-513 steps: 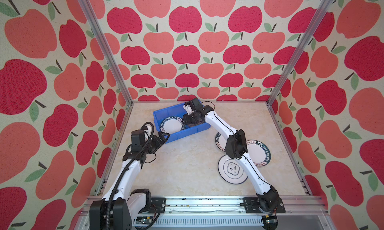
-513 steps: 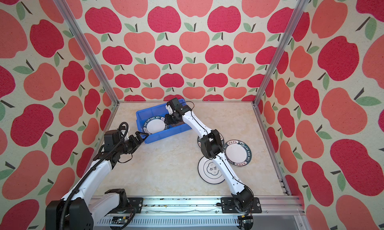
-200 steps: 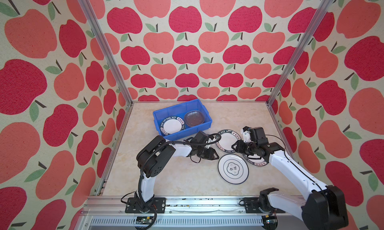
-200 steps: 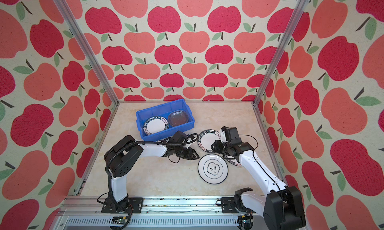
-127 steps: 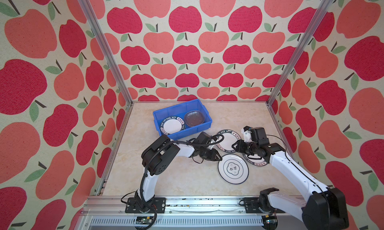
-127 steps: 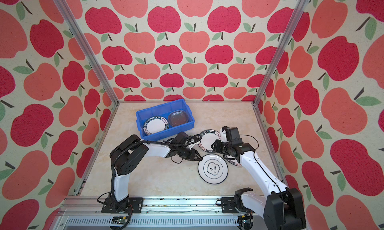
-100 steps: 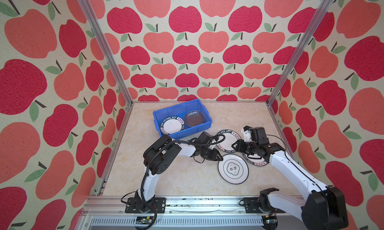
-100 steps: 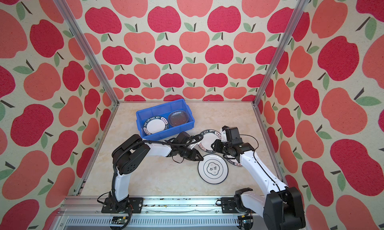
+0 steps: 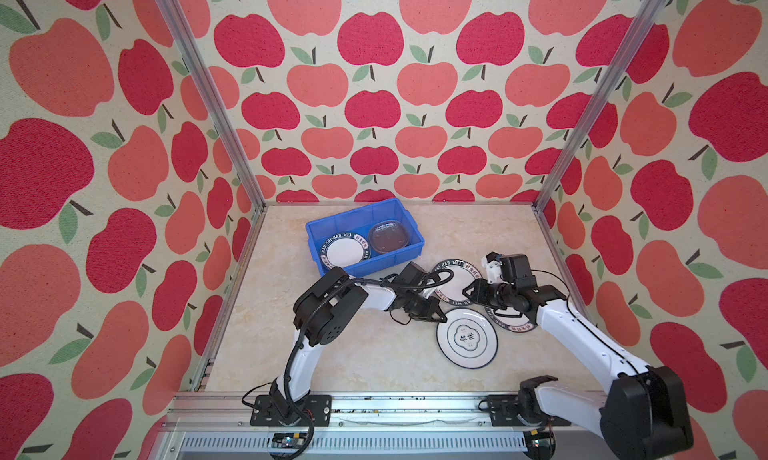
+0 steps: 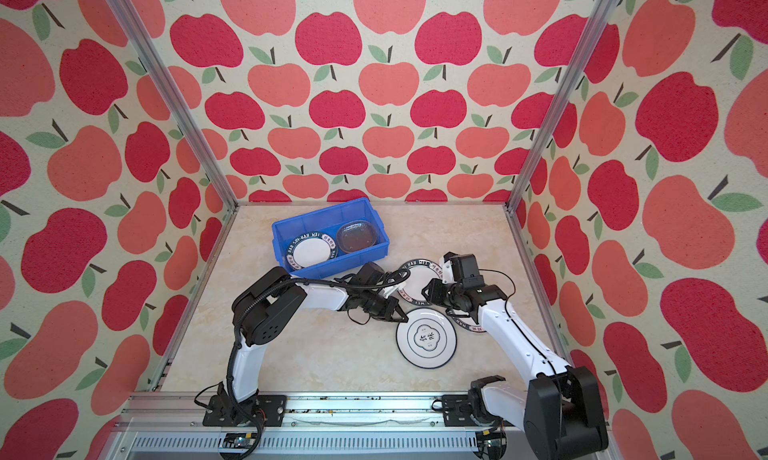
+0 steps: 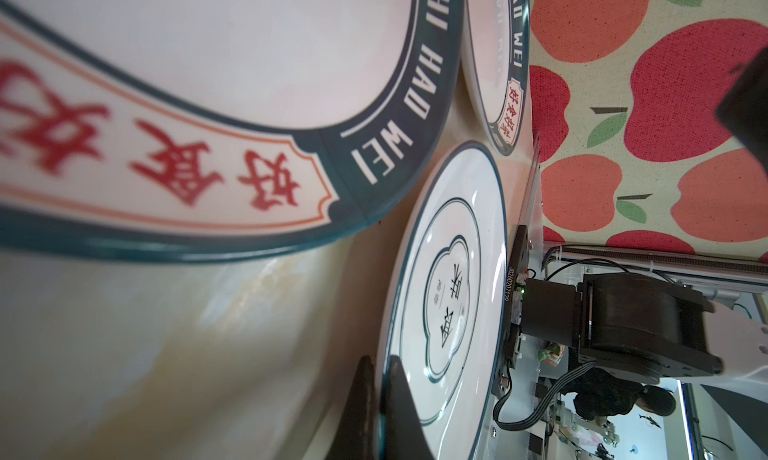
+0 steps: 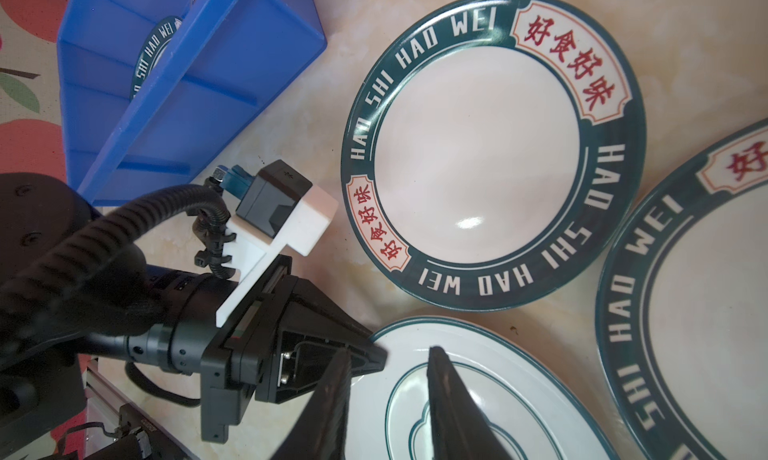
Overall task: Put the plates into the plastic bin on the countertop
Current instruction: 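Grasp the cloud-emblem plate edge with left gripper and tilt it up while right gripper approaches, then grip the raised cloud-emblem plate with the right gripper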
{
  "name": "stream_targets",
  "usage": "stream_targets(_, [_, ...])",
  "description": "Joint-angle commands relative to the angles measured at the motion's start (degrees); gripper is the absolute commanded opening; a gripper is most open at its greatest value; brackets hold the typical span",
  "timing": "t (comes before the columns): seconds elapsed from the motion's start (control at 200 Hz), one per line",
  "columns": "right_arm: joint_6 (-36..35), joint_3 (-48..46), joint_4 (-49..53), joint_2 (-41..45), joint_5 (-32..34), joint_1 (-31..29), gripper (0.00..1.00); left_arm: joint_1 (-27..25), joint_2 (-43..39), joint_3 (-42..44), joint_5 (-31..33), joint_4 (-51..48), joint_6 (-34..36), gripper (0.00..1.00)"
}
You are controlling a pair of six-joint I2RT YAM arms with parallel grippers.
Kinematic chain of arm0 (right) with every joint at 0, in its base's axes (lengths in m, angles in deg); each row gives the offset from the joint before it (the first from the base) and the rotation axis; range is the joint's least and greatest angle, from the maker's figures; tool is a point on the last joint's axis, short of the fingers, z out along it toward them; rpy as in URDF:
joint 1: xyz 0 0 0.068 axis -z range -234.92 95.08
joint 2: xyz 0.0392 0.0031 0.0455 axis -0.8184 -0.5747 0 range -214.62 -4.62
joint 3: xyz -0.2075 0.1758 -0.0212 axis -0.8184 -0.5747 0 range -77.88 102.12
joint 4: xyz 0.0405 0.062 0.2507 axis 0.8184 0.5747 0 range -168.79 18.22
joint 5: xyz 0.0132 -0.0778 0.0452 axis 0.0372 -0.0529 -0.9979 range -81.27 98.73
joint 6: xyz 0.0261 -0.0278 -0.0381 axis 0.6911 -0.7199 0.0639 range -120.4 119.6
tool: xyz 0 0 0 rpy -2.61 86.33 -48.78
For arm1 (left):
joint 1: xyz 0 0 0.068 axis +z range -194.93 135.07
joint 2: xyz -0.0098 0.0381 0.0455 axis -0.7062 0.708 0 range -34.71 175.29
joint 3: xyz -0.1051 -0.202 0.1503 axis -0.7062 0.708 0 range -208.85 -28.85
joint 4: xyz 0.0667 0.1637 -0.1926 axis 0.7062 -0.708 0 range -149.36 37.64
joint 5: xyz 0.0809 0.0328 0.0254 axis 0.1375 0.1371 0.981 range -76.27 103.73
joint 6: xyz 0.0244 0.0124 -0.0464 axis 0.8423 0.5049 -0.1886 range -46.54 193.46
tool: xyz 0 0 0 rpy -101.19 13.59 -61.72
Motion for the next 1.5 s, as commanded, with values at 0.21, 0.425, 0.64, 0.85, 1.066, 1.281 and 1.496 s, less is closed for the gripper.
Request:
stream_targets(0.21, [-1.04, 3.87, 0.61, -0.83, -4.69, 0.44, 0.35, 2.66, -9.99, 9.02, -5.26, 5.79, -3.65, 0.00])
stream_targets(0.425, [-1.10, 9.34, -1.01, -2.71, -9.68, 0.34, 0.35, 7.33, -28.73, 16.51, 4.58, -1.32, -4.27, 0.00])
stream_targets(0.64, [5.70, 12.99, -9.76, -5.33, -14.60, 0.40, 0.36, 12.04, -47.05, 15.82, 28.04, -18.62, 0.76, 0.00])
stream_targets(0.85, [7.49, 17.87, -12.52, -10.74, -17.06, -1.18, 0.43, 21.60, -57.87, 21.62, 30.18, -16.32, -4.71, 0.00])
stream_targets(1.066, [9.15, 23.01, -17.01, -18.37, -20.69, -6.37, 0.46, 33.70, -63.61, 29.68, 17.89, -3.96, -15.31, 0.00])
stream_targets(1.281, [12.24, 28.24, -22.81, -27.13, -25.48, -10.85, 0.44, 38.84, -63.00, 31.16, 11.95, -0.52, -18.15, 0.00])
stream_targets(1.496, [14.08, 33.86, -24.30, -33.58, -27.14, -13.82, 0.42, 39.90, -62.52, 31.52, 10.46, 0.74, -17.91, 0.00])
